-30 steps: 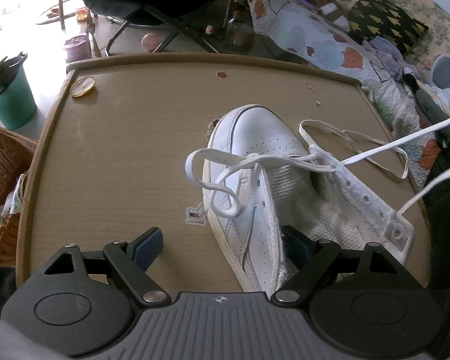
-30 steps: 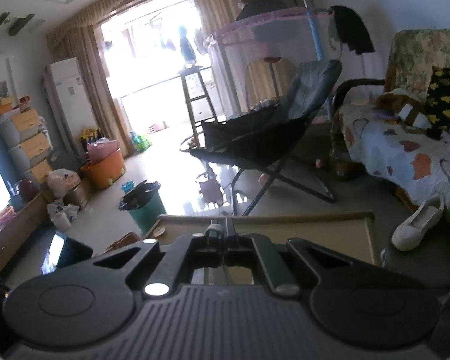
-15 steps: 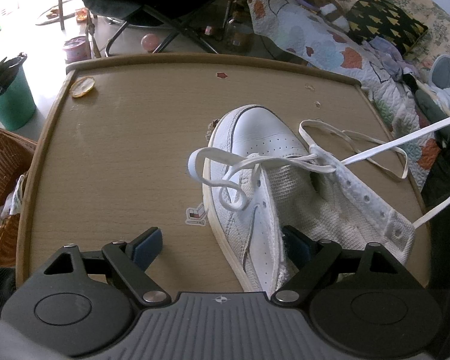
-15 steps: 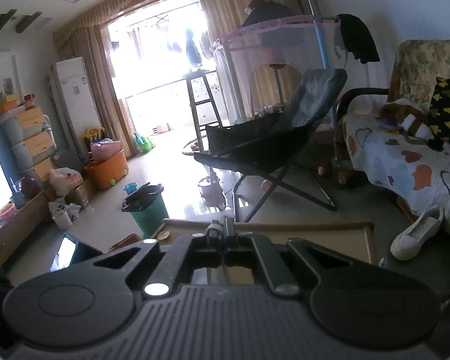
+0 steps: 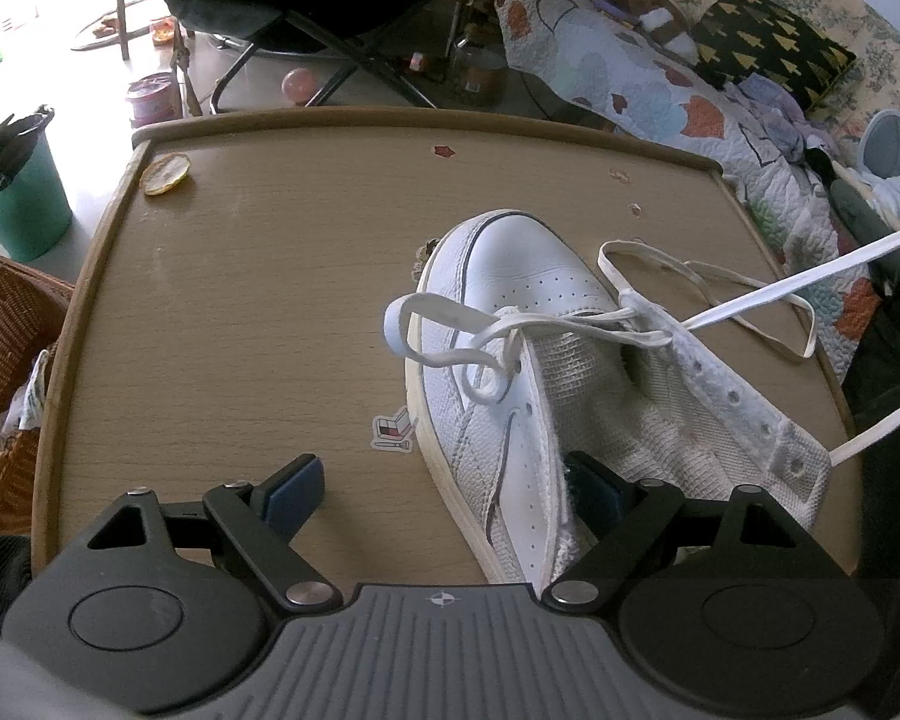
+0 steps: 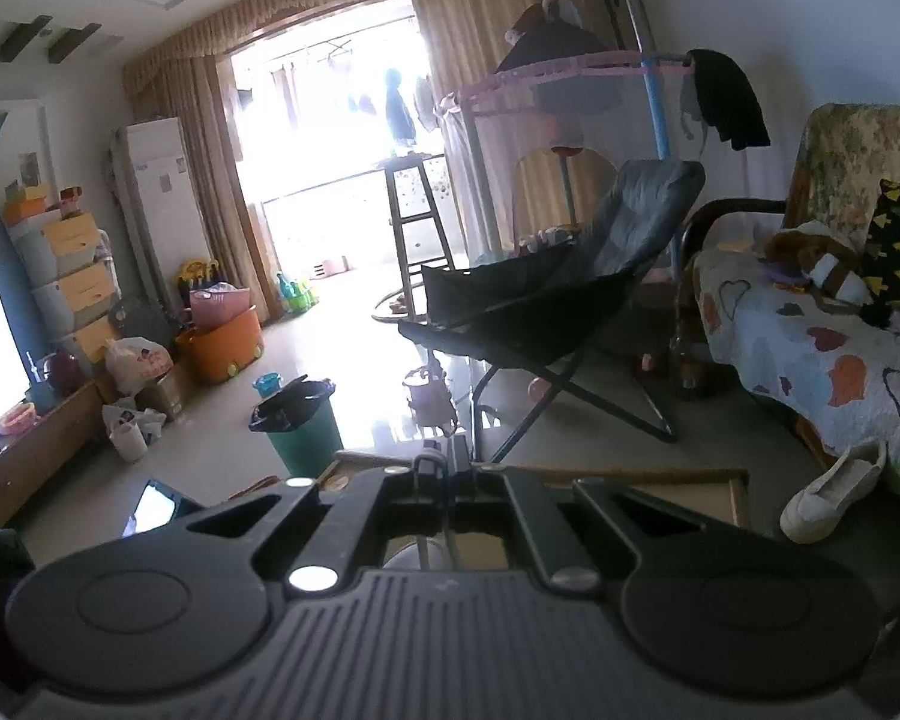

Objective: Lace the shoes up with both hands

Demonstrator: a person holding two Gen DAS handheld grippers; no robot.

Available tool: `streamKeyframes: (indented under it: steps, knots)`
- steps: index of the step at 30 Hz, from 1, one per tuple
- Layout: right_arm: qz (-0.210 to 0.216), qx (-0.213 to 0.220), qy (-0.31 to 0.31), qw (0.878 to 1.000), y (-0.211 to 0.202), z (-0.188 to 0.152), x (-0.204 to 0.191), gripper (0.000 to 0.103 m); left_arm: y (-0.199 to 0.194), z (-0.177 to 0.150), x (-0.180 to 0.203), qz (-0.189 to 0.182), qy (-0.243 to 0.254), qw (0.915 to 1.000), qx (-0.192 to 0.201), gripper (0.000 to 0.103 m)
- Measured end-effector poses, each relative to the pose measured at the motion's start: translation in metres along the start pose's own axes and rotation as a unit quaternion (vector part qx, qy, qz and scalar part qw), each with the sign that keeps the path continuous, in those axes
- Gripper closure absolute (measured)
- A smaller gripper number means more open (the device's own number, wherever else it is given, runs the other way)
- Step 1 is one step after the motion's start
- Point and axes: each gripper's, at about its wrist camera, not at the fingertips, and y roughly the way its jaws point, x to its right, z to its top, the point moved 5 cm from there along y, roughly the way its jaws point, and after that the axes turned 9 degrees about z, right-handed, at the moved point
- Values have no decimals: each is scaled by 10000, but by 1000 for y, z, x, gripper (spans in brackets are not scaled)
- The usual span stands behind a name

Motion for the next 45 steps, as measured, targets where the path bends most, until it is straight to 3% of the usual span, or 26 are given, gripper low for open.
streamKeyframes:
  steps: [45]
  knots:
    - [210, 463, -352, 9981, -26, 42, -29, 101, -1, 0, 2, -18, -11, 10000, 13, 14]
